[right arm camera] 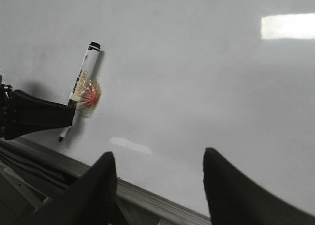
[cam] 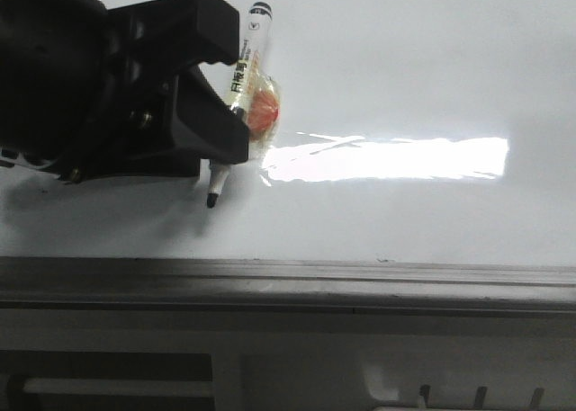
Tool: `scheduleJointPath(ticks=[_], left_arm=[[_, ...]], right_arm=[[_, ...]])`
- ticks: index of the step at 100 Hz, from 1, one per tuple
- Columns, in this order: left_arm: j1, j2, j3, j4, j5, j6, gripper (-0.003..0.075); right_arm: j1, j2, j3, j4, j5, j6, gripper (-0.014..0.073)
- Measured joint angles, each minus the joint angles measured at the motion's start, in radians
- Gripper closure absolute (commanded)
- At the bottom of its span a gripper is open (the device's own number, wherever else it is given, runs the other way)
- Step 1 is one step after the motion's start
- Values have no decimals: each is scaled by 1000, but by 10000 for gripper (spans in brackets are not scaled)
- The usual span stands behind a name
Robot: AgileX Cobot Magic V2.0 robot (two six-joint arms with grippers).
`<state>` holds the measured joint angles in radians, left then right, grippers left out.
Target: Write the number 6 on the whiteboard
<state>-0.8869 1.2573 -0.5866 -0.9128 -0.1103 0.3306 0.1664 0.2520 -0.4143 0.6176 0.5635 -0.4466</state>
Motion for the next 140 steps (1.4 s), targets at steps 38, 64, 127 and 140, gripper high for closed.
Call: scheduleJointPath(ticks=[38, 64, 127, 140], left_arm=[[0, 0, 0, 40, 92, 0, 739], [-61, -111, -60, 543, 315, 37, 738], [-222, -139, -95, 834, 499, 268, 738], [-222, -139, -95, 834, 499, 268, 739]], right_arm=[[0, 0, -12, 8, 110, -2, 239], [83, 44, -93, 89, 198, -224, 239], [465, 399, -97, 189, -6, -542, 239], [533, 465, -97, 193, -69, -556, 237]])
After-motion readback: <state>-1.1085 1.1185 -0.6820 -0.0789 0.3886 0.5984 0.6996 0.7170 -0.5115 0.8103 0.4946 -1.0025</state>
